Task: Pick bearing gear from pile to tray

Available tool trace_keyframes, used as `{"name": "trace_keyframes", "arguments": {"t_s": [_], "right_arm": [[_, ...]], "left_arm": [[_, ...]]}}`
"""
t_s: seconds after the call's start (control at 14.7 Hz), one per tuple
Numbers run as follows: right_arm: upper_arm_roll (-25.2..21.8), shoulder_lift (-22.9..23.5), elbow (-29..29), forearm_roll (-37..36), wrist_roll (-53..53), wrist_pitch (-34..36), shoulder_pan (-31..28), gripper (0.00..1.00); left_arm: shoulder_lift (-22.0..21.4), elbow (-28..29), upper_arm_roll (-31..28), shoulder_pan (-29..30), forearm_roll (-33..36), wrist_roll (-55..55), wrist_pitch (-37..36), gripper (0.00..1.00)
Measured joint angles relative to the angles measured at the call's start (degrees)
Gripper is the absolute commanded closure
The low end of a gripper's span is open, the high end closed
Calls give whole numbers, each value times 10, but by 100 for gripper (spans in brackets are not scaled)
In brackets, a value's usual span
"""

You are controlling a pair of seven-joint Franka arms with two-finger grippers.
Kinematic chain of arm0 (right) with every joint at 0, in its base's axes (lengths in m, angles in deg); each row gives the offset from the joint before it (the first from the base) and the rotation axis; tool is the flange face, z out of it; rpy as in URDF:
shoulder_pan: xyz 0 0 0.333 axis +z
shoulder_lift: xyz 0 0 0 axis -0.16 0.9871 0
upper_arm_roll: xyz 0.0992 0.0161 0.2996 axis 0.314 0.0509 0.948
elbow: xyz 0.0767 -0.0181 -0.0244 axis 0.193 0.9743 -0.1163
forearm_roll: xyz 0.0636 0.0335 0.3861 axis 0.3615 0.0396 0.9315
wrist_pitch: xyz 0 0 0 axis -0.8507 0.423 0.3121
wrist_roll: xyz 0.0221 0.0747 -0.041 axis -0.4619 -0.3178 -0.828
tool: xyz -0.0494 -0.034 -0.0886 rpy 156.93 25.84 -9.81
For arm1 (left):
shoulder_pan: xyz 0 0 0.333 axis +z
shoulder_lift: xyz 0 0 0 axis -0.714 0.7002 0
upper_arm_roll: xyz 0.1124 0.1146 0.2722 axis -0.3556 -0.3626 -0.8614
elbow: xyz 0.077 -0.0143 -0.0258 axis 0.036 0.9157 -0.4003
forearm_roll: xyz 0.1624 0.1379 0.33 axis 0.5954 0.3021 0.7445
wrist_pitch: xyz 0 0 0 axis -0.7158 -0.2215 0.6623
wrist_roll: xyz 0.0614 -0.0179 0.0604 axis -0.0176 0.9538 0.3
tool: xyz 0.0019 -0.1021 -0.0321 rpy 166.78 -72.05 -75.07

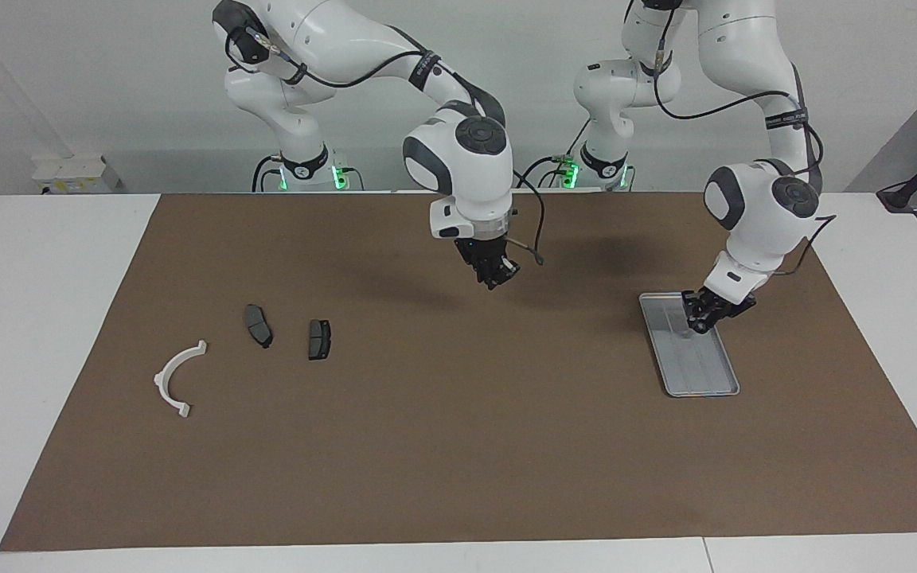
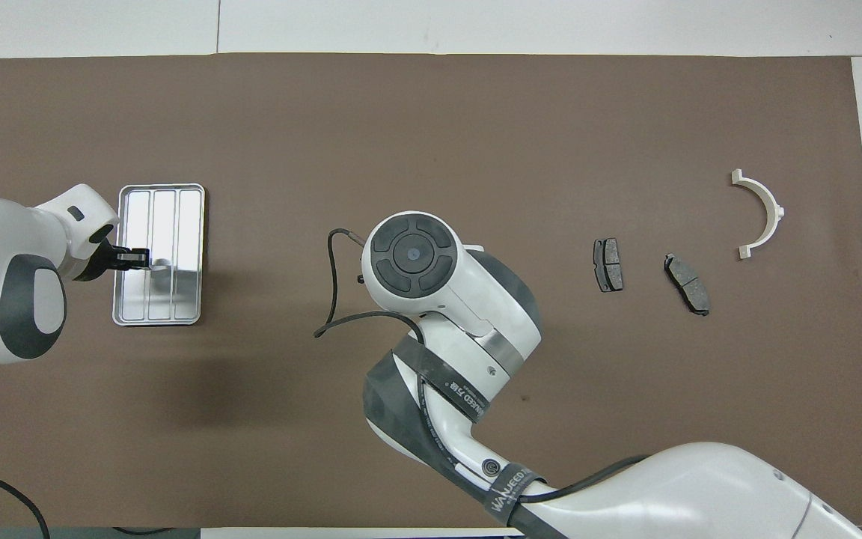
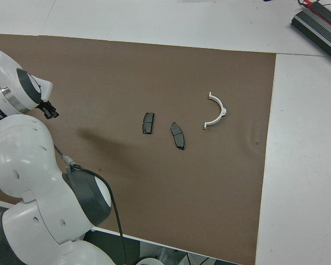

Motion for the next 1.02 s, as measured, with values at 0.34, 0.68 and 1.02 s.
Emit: {"name": "trace_keyframes", "arguments": {"t_s": [0.34, 0.68, 1.02], "right_arm": [[-3, 83, 3, -90, 62, -78, 17, 100], [-7, 100, 2, -100, 62, -98, 14, 100], [-10, 100, -1, -100, 66, -101, 12, 0]], "left_arm": [[10, 15, 1, -18, 0, 21, 27, 100], [10, 20, 0, -18, 0, 22, 29, 100], [10, 23, 0, -18, 0, 23, 39, 49]]}}
